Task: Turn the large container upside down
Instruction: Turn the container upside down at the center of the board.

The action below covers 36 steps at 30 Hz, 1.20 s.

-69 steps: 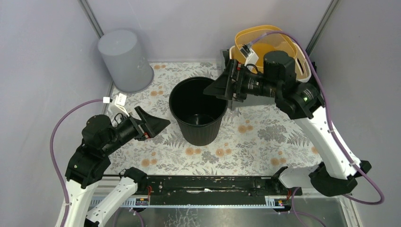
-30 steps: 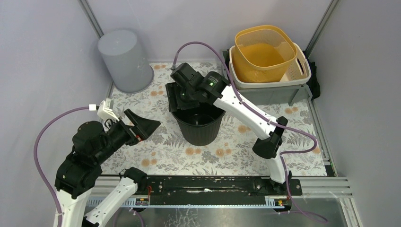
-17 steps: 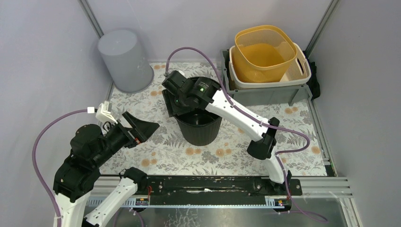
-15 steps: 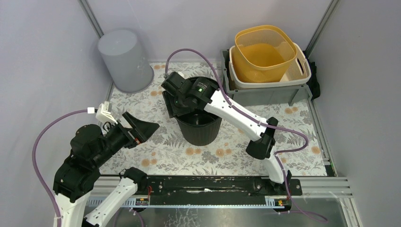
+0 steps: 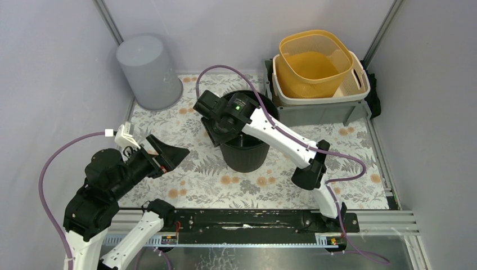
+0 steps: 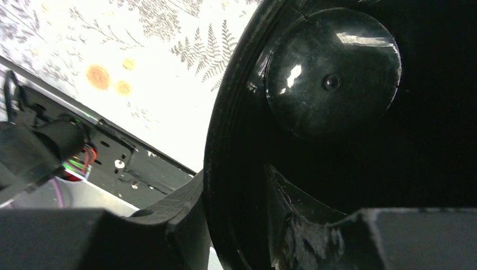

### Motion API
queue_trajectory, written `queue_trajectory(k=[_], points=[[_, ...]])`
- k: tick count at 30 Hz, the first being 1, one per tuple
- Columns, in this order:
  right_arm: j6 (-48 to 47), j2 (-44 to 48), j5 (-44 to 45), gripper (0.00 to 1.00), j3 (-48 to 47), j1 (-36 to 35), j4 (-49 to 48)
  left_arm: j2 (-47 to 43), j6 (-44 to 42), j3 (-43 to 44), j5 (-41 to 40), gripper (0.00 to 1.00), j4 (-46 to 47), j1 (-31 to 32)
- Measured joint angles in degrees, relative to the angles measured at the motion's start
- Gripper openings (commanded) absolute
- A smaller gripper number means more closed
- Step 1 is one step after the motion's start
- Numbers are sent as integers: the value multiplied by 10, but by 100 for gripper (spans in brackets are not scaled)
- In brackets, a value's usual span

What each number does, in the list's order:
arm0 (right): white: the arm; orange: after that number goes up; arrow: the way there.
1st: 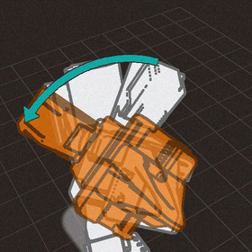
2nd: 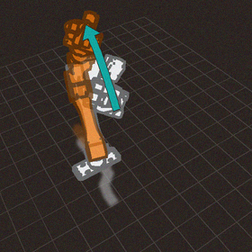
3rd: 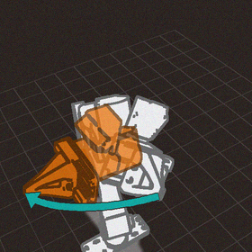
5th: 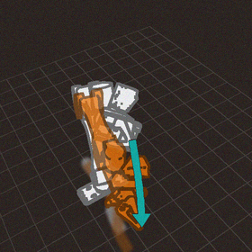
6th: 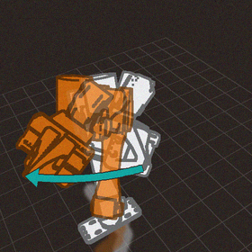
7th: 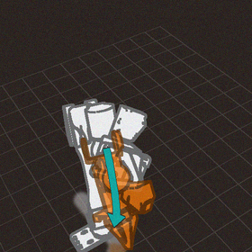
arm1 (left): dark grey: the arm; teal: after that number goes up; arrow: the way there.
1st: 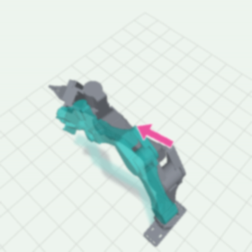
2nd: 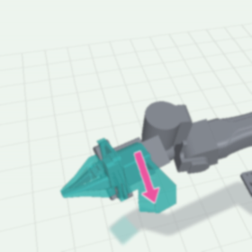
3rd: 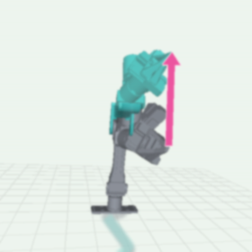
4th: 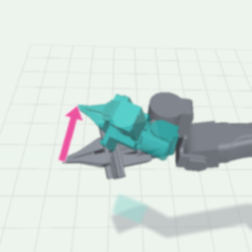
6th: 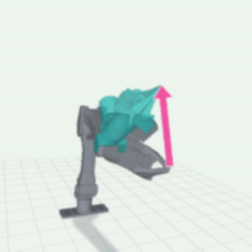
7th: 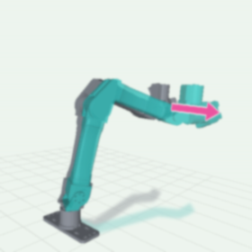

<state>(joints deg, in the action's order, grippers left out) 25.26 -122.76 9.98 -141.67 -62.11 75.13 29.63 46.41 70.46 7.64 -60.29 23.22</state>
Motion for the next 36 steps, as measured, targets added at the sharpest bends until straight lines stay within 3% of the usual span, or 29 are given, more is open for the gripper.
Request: queue_trajectory(k=[11, 12, 13, 14, 18, 29, 36], points=[[-21, 0, 1, 36, -2, -3, 57, -5, 5, -12, 0, 100, -4, 0], [-21, 0, 1, 33, -2, -3, 60, -8, 6, -13, 0, 100, -4, 0], [-22, 0, 1, 20, -1, -3, 67, -16, 9, -18, 0, 100, -4, 0], [-22, 0, 1, 15, -1, -3, 67, -17, 9, -18, 0, 100, -4, 0], [-42, 0, 28, 1, -3, -4, 68, -21, 12, -22, 0, 100, -5, 0], [-39, 3, 7, 0, -9, -3, 81, -23, 13, -25, 1, 100, -7, 0], [-8, 58, -45, 0, -9, -3, 40, -23, 13, -25, 0, 100, -7, 0]])
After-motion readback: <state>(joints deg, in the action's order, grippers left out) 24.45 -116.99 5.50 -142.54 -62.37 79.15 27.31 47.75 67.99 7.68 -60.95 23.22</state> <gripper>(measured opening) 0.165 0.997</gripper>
